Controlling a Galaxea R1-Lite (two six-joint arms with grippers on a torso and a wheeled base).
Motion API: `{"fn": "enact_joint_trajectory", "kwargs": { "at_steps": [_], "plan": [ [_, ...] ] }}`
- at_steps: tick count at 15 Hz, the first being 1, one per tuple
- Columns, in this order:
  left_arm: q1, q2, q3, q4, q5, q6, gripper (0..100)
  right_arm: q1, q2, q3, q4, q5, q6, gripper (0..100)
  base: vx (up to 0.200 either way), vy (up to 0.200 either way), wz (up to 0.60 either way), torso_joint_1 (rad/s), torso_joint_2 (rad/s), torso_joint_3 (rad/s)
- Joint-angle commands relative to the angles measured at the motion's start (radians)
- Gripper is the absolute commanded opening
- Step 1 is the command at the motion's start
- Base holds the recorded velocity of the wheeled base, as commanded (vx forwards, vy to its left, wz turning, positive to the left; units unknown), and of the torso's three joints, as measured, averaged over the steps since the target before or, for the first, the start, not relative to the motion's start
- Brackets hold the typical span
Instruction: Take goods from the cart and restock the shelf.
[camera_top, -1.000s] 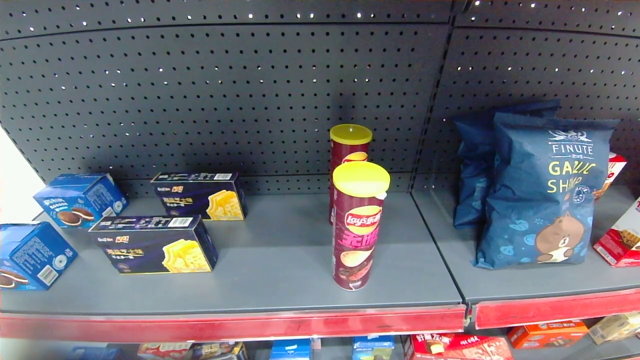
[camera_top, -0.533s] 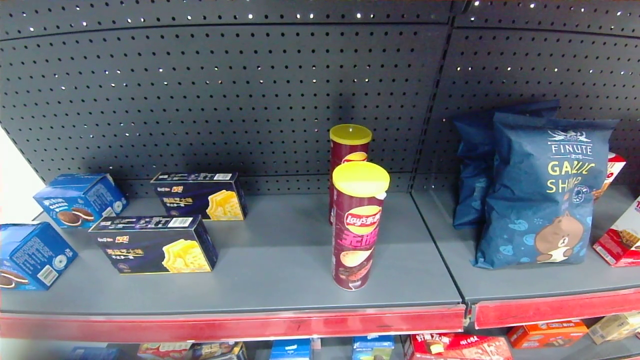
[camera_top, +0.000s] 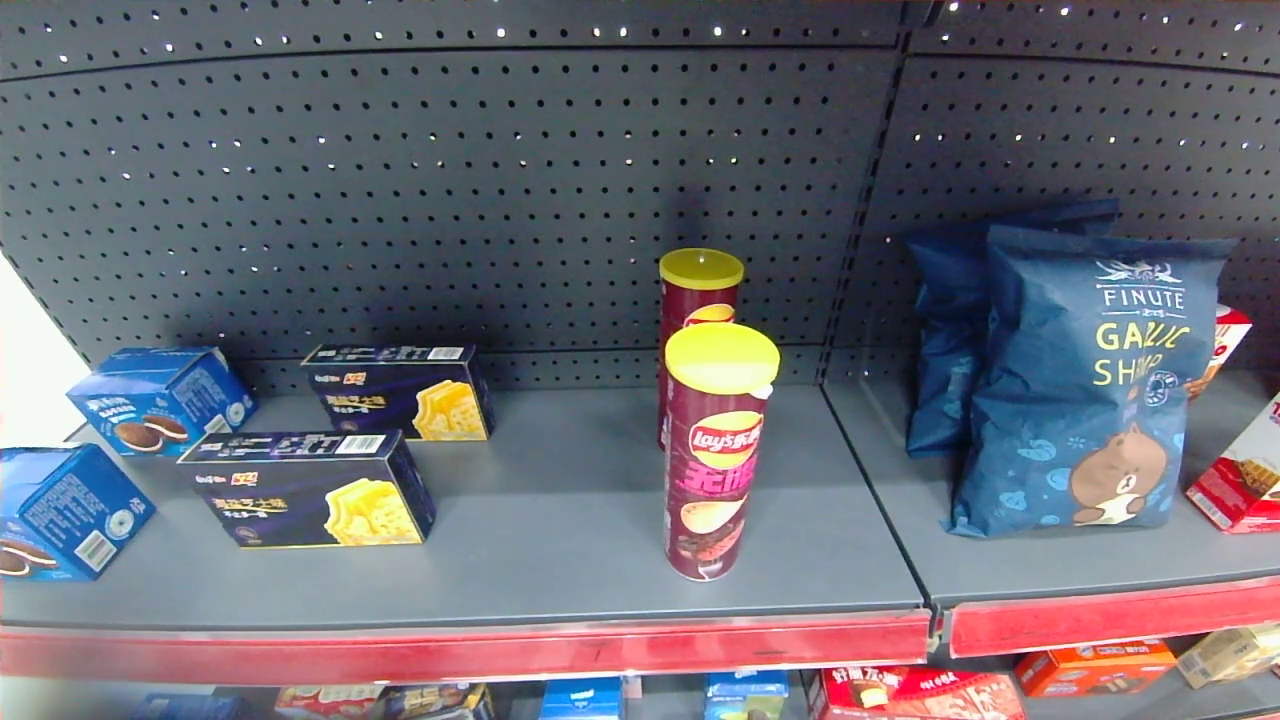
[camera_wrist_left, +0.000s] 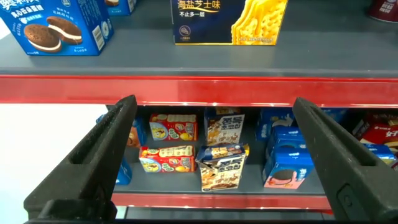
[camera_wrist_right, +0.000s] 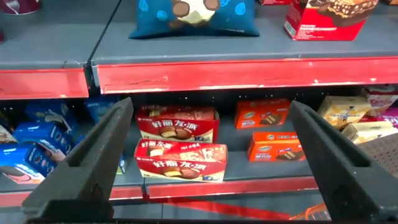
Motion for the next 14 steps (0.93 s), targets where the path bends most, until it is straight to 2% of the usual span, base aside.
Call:
{"fn": "enact_joint_trajectory", "kwargs": {
  "at_steps": [1,14],
  "plan": [
    [0.000,-0.002,-0.001,0.000,0.001,-0.001,100,0.000,-0.002,0.000,0.000,0.000,0.003,100,0.000,0.000,0.00,0.000,0.00,0.000],
    [0.000,-0.002,-0.001,0.000,0.001,-0.001,100,0.000,-0.002,0.000,0.000,0.000,0.003,100,0.000,0.000,0.00,0.000,0.00,0.000]
  ]
}}
